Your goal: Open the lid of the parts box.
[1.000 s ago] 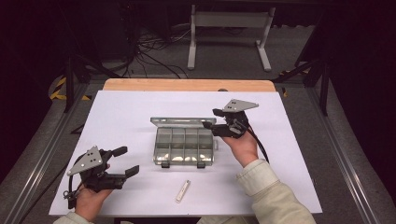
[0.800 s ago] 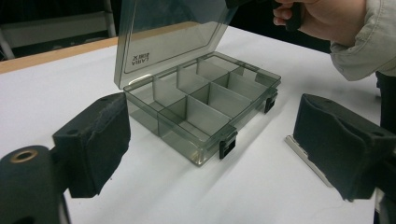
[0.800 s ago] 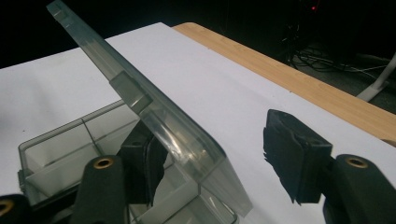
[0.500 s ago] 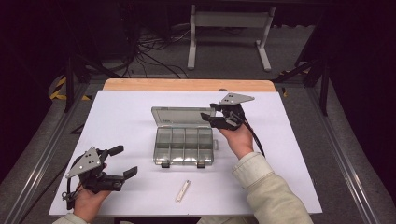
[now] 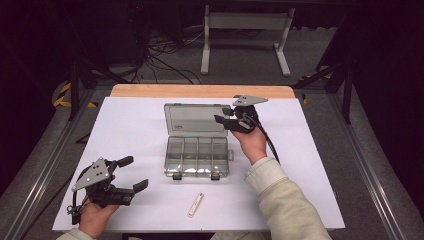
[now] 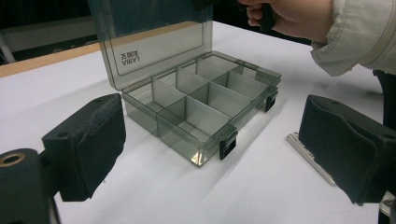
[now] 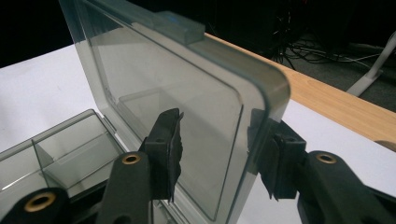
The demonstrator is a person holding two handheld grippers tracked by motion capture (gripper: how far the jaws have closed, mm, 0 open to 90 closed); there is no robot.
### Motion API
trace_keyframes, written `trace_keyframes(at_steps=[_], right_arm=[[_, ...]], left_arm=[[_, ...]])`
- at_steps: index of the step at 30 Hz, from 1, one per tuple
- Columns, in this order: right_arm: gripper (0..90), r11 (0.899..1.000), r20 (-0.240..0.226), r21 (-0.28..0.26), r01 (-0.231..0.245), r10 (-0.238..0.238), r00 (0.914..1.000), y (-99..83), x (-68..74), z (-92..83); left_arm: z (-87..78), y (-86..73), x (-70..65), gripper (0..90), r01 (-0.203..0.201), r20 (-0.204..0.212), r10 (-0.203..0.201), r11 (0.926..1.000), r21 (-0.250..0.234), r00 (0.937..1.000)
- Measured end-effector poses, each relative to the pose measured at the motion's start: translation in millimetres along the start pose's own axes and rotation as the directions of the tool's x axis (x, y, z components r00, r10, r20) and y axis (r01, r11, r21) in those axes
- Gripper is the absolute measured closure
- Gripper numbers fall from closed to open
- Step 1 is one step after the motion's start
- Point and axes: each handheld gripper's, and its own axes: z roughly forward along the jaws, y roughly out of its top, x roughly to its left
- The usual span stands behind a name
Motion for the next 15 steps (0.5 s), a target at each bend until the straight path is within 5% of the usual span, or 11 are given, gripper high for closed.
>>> trace_keyframes(at_steps=[8, 15], right_arm=[[52.8, 1.0, 0.003, 0.013, -0.018, 0.018, 0.9998, -1.2, -3.8, 7.5], [42.4, 1.0, 0.009, 0.015, -0.022, 0.022, 0.9997, -1.8, -4.4, 15.9]], left_arm=[[0.8, -0.2, 0.8, 8.4, -0.008, -0.003, 0.008, 1.0, 0.004, 1.0], [1.5, -0.2, 1.5, 8.5, -0.021, 0.001, 0.021, 0.9997, 0.015, 0.9998]])
